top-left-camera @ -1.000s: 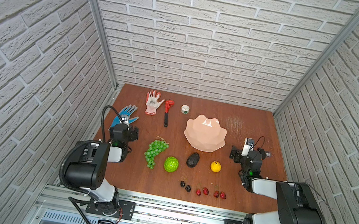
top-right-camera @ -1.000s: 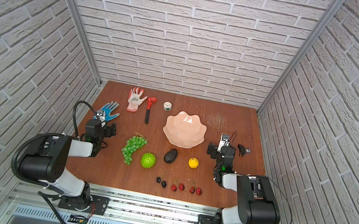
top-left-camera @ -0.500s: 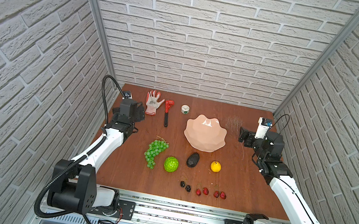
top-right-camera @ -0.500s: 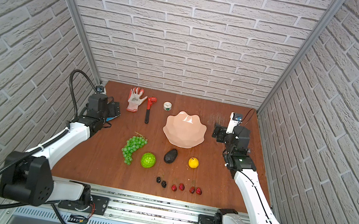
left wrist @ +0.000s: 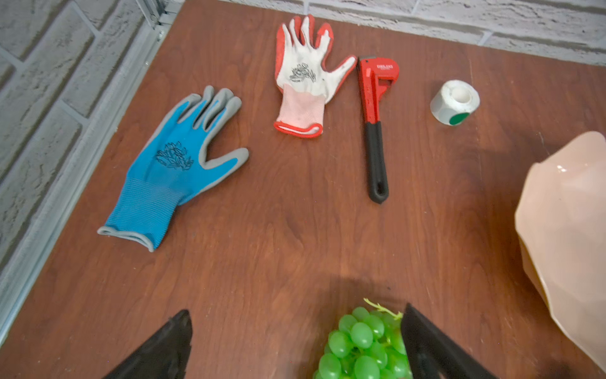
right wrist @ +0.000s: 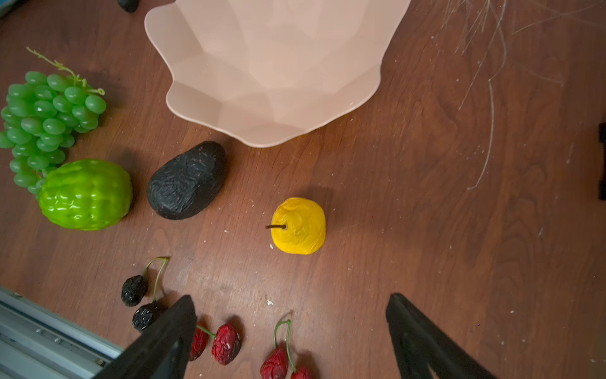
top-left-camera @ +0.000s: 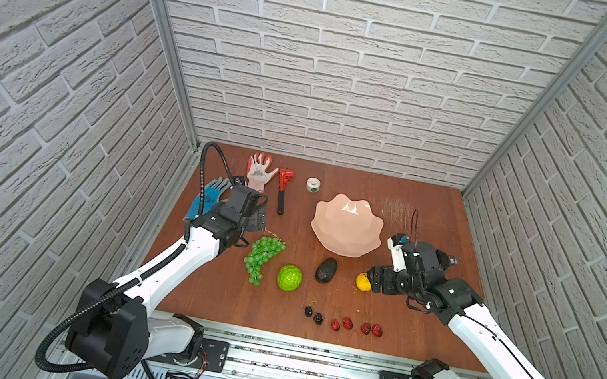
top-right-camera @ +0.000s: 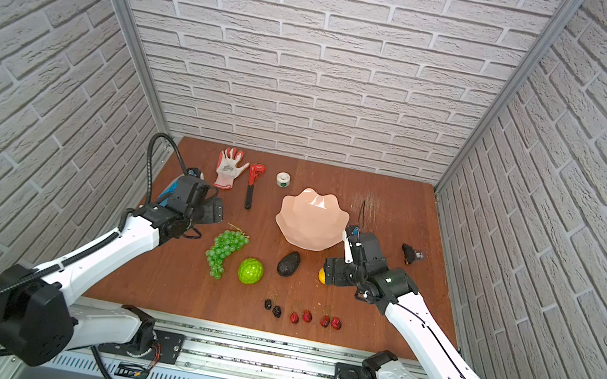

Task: Place and organize the fake fruits in the fruit bowl
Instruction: 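Lower the right gripper to the yellow pear while the left gripper nears the grapes, then close the right gripper on the yellow pear and lift it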

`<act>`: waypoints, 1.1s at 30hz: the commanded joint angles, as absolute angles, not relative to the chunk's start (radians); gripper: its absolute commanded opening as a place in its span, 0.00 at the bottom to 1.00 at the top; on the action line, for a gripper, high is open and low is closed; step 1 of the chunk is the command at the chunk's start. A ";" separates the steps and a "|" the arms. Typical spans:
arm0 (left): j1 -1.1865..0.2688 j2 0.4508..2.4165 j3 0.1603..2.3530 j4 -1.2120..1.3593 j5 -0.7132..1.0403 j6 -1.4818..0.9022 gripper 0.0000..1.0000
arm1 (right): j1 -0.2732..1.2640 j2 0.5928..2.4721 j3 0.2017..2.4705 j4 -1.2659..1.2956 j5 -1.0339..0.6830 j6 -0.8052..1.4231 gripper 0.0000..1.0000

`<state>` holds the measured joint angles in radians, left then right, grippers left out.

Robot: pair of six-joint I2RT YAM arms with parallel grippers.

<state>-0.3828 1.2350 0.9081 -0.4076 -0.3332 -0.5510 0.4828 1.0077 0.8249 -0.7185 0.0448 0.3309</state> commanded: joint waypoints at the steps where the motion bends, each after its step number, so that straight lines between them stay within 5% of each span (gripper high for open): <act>1: -0.415 1.246 0.927 -0.446 -0.309 -0.588 0.98 | 0.530 1.053 0.812 -0.693 0.015 0.383 0.90; 18: -0.433 1.205 0.912 -0.440 -0.311 -0.612 0.98 | 0.595 1.383 0.871 -0.629 0.222 0.356 0.91; 33: -0.432 1.198 0.916 -0.444 -0.316 -0.615 0.98 | 0.543 1.567 0.888 -0.529 0.186 0.322 0.78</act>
